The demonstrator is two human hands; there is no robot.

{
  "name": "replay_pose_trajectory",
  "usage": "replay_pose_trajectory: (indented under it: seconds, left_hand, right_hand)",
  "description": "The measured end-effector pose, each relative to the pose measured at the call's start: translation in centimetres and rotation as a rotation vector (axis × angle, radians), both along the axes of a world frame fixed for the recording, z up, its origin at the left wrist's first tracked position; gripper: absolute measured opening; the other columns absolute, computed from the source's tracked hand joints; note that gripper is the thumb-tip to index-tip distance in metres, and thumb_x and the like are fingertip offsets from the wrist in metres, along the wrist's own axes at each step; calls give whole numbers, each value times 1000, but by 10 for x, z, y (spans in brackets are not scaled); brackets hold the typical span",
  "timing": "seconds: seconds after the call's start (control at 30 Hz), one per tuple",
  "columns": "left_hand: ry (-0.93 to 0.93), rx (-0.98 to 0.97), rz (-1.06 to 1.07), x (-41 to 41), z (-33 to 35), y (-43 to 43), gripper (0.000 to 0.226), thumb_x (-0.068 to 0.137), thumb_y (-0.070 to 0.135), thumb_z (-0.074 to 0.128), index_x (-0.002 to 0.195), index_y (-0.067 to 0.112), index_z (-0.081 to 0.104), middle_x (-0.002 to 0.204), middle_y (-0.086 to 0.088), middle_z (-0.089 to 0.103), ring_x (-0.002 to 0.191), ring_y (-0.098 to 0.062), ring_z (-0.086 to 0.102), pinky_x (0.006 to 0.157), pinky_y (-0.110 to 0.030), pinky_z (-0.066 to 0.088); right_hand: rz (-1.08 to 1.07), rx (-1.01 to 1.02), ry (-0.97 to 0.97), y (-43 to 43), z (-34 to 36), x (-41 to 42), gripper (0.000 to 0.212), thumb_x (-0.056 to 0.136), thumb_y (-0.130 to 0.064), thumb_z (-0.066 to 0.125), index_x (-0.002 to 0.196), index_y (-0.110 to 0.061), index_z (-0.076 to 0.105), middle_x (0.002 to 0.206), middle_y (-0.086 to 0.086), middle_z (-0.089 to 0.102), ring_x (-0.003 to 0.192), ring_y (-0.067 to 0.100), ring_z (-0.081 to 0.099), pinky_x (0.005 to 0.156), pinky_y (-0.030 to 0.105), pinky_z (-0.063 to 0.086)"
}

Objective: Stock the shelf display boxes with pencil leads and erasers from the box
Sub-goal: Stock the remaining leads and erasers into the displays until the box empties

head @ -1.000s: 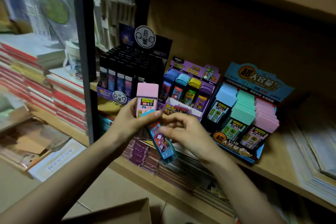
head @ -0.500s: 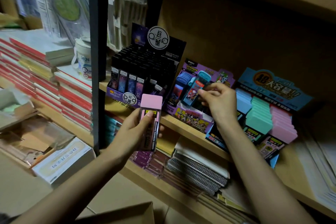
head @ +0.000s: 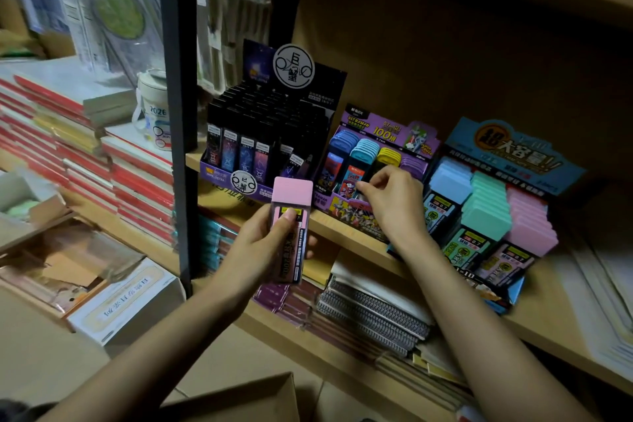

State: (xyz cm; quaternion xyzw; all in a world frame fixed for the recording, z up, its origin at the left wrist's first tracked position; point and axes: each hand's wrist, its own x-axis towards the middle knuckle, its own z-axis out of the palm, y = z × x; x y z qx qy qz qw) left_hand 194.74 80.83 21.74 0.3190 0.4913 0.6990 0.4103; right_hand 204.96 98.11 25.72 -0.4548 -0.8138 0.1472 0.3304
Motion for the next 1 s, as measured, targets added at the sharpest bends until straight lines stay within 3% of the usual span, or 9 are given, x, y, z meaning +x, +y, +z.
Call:
replay_pose_trajectory:
  seconds: [0.13, 0.2, 0.3, 0.53, 0.6, 0.7, 0.8, 0.9, 1.0]
  left_hand:
    - [40, 12, -40, 11, 5, 1, 21, 96, 25, 42, 109, 16, 55, 79, -6, 74, 69, -16, 70, 61, -27, 57]
    - [43, 23, -77, 19, 7, 3, 21, 97, 23, 41, 110, 12, 55, 77, -6, 73, 67, -15, 69, 59, -25, 57]
    - [63, 9, -144, 36, 8, 9, 24, 97, 22, 42, 116, 14, 54, 80, -9, 72, 68, -17, 69, 60, -30, 56]
    - [189, 81, -249, 78, 14, 35, 26, 98, 11, 42, 122, 11, 53, 93, -10, 65, 76, -11, 67, 66, -24, 56]
    - [316, 122, -260, 86, 19, 47, 26, 94, 13, 48, 119, 5, 53, 94, -5, 65, 79, -3, 64, 67, -18, 51]
    - [505, 120, -261, 96, 22, 70, 43, 78, 24, 67, 113, 2, 52, 107, -9, 64, 99, -10, 61, 83, -27, 49]
    - [842, 84, -230, 98, 17, 92, 53, 75, 25, 77, 121, 10, 52, 118, -2, 60, 109, -5, 54, 91, -9, 39]
    - [1319, 47, -182, 96, 7, 108, 54, 81, 32, 72, 127, 15, 50, 123, -3, 56, 116, -18, 51, 99, -31, 38]
    - [1720, -57, -80, 95, -1, 119, 48, 85, 37, 63, 129, 22, 48, 125, 1, 55, 121, -21, 47, 101, -34, 23]
  right_hand:
    - [113, 32, 74, -22, 16, 20, 16, 88, -23, 64, 101, -13, 64, 94, -3, 62, 80, 5, 57, 68, 8, 41]
    - [279, -144, 188, -42, 22, 33, 12, 88, -26, 63, 97, -18, 65, 90, -8, 65, 79, -2, 59, 69, 6, 43]
    - [459, -510, 363, -67, 22, 47, 14, 89, -19, 62, 100, -11, 65, 86, -1, 64, 71, -3, 59, 65, 12, 46]
    - [379, -503, 507, -65, 18, 90, 14, 91, -4, 57, 88, -18, 55, 78, 3, 66, 62, 3, 61, 51, 17, 48]
    - [350, -388, 532, -57, 22, 108, 18, 89, -4, 59, 86, -22, 57, 75, 0, 66, 63, 1, 61, 59, 15, 47]
    - [272, -194, 620, -40, 40, 140, 23, 87, -1, 60, 86, -24, 56, 78, -5, 64, 68, -3, 61, 64, 12, 48]
    - [172, -15, 617, -24, 51, 174, 24, 89, -2, 58, 90, -26, 55, 87, -7, 63, 78, -1, 62, 70, 21, 53]
    - [92, 104, 527, -14, 45, 198, 18, 89, -5, 58, 97, -21, 55, 91, -12, 60, 83, -2, 58, 74, 21, 50]
    - [76, 137, 456, -8, 32, 208, 18, 89, -6, 60, 102, -18, 56, 90, -16, 58, 81, -7, 56, 73, 13, 46]
